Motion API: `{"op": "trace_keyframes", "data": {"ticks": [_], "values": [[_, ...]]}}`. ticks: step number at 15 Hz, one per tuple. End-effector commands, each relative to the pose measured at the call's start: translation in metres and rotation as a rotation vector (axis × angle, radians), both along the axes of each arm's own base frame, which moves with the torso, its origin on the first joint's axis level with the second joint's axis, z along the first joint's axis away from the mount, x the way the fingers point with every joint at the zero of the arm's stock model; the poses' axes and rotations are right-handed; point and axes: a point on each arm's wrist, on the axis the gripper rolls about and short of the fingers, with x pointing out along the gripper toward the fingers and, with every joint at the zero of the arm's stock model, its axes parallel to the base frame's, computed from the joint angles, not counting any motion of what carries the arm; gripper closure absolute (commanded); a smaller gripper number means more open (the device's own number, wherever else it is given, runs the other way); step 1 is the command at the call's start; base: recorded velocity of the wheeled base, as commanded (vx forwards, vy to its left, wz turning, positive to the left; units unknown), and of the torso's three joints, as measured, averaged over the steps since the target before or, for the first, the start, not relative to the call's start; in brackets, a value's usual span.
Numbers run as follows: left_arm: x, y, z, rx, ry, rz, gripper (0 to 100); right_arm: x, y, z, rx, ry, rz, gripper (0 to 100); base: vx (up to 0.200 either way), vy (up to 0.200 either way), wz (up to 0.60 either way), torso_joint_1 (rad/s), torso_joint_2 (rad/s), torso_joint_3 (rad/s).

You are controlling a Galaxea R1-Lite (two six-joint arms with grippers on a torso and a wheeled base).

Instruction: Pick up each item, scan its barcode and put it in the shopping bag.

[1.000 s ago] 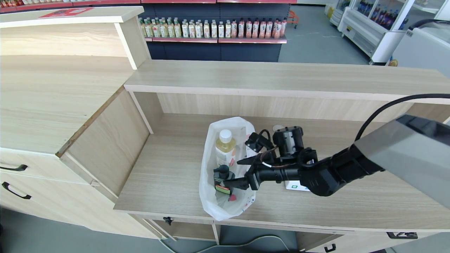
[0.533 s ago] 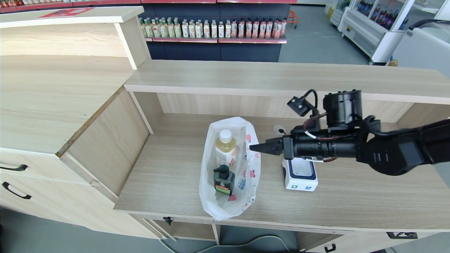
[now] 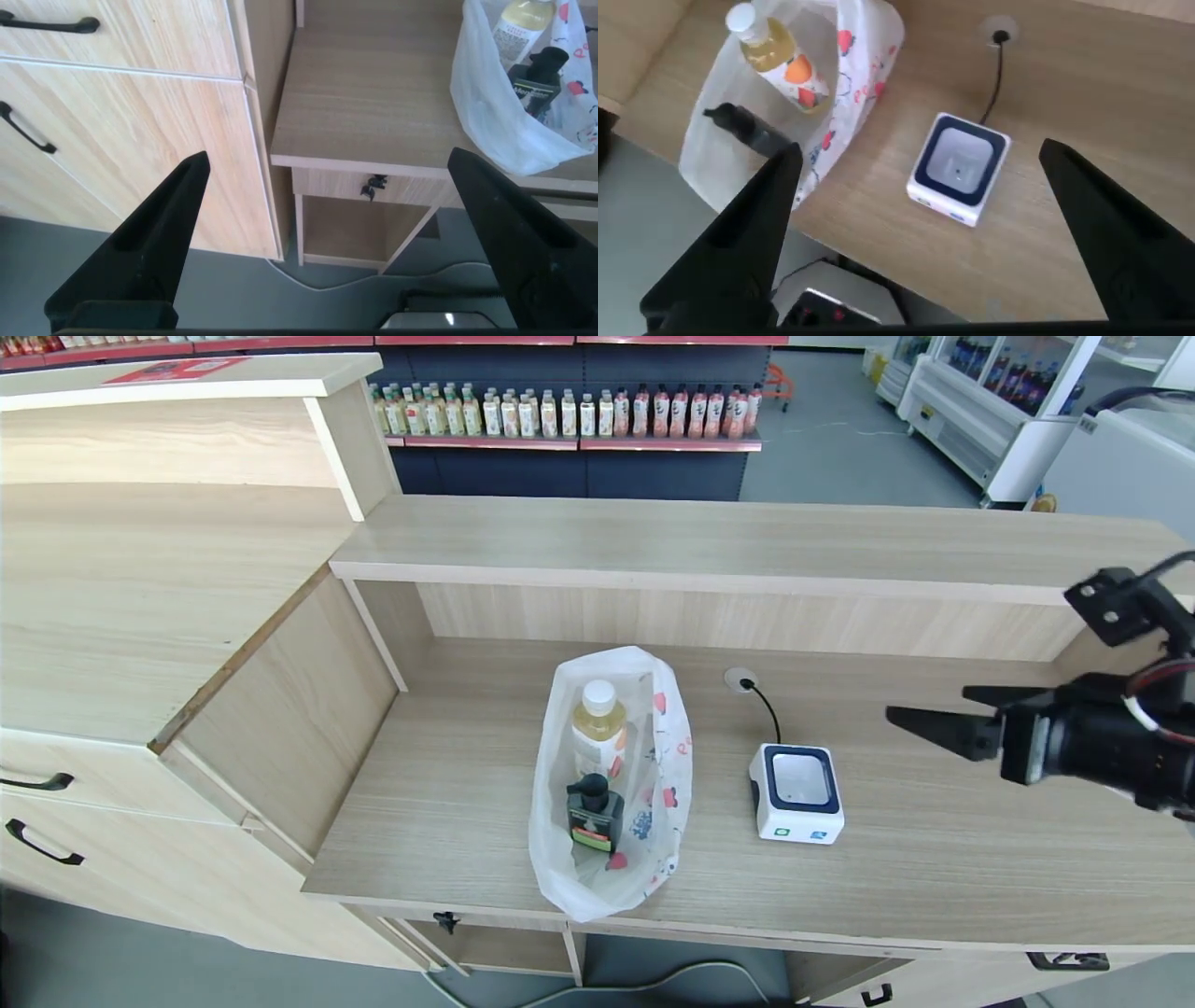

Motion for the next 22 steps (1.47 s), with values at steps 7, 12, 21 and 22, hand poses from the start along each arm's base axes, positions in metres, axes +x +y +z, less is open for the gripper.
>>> {"op": "trace_keyframes", "data": {"ticks": [7,12,21,22], "values": [[0.0,0.0,0.0,0.0,0.0,0.0,0,-0.207,-0.034,-0.098,-0.093,-0.187,-0.403,0,0.0,0.0,0.0,0.0,0.0,0.0],[0.0,0.0,0.0,0.001,0.0,0.0,0,-0.225,-0.034,-0.131,-0.065,-0.317,-0.478,0,0.0,0.0,0.0,0.0,0.0,0.0],[0.0,0.0,0.0,0.0,0.0,0.0,0,-0.229,-0.034,-0.136,-0.075,-0.339,-0.446,0,0.0,0.0,0.0,0.0,0.0,0.0],[0.0,0.0,0.0,0.0,0.001,0.0,0,-0.229,-0.034,-0.135,-0.073,-0.34,-0.446,0,0.0,0.0,0.0,0.0,0.0,0.0]]}}
